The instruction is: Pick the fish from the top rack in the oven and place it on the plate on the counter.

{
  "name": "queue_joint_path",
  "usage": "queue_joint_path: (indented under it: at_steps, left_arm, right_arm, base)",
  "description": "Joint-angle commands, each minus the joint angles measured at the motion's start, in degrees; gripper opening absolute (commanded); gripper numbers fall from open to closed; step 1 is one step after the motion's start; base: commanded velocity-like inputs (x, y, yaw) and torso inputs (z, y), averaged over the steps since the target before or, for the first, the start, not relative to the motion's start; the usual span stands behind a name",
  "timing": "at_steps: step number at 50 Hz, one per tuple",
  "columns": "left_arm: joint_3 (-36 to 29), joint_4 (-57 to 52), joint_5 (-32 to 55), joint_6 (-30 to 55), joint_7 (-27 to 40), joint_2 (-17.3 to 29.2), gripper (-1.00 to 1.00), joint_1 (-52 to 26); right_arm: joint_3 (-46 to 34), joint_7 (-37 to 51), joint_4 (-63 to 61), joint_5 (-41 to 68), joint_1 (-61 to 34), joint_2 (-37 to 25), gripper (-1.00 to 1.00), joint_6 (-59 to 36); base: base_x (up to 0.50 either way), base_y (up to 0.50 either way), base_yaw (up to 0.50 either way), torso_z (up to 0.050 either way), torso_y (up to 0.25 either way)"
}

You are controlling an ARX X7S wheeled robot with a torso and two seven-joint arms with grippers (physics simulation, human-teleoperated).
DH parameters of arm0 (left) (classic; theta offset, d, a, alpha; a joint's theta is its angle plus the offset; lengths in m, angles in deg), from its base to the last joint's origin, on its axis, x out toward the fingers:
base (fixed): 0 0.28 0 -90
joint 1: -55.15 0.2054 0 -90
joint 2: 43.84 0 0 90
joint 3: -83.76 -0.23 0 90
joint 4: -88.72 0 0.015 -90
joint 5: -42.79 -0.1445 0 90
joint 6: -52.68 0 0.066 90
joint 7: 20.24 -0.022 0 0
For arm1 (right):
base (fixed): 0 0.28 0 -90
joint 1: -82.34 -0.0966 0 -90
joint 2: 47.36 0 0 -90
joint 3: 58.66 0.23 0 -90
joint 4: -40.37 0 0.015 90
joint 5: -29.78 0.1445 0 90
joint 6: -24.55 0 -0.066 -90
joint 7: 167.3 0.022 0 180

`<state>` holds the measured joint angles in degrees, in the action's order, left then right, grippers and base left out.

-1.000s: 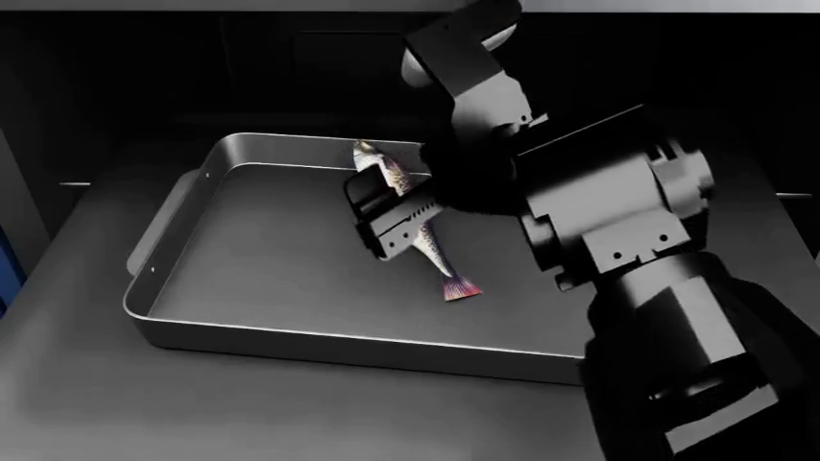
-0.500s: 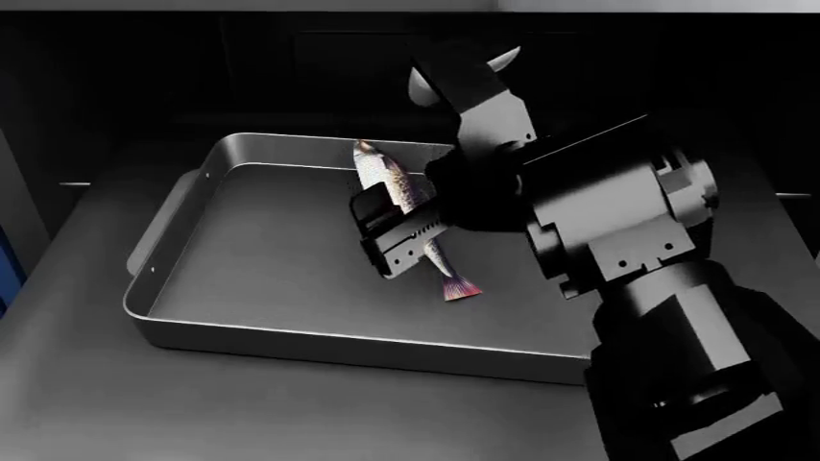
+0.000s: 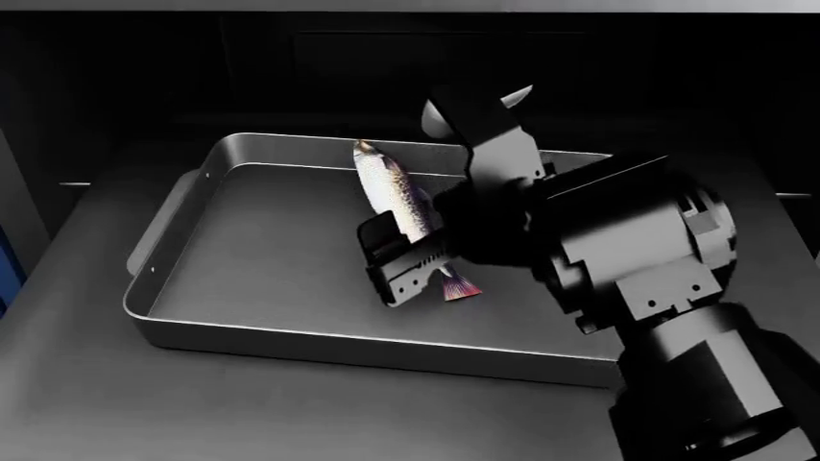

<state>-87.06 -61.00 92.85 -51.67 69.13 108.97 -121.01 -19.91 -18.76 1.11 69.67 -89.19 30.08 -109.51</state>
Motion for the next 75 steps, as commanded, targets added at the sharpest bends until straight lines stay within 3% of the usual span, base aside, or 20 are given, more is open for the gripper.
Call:
queue_joint_path:
  at_steps: [1,20,21,54,75]
  left_arm:
    - [0.4,0.0,-0.4,0.2,-0.2,-0.2,1.0,1.1]
    - [0.8,0.3,0.0,0.5,-0.5,-0.6,1.0,1.2]
    - [0.9,0.3,0.0,0.6,-0.6,-0.6,1.0,1.3]
    - [-1.2,-0.2,0.1,0.1,0.4,-0.4,1.0,-1.4]
    - [-3.5,-0.3,1.0,-0.4,0.6,-0.6,1.0,-5.1]
  right_arm:
    - [1.5,2.6,-4.0,2.4,3.6,-2.0,1.0,-1.0]
    - [1.6,2.3,-1.5,1.9,2.8,-1.3,1.0,0.5]
    - [1.7,2.5,-1.2,1.9,2.7,-1.2,-1.0,0.8]
    - [3.6,4.0,-5.6,3.9,1.3,-2.7,-1.0,-0.8]
    - [10.3,10.9,-29.0,13.9,2.0,-8.9,-1.0,-9.5]
  base:
    - [0.0,0.0,0.0,0.0,0.0]
    - [0.0,0.0,0.0,0.0,0.0]
    - [0.0,0.0,0.0,0.0,0.0]
    - [0.0,0.0,0.0,0.0,0.0]
    - [0.0,0.0,0.0,0.0,0.0]
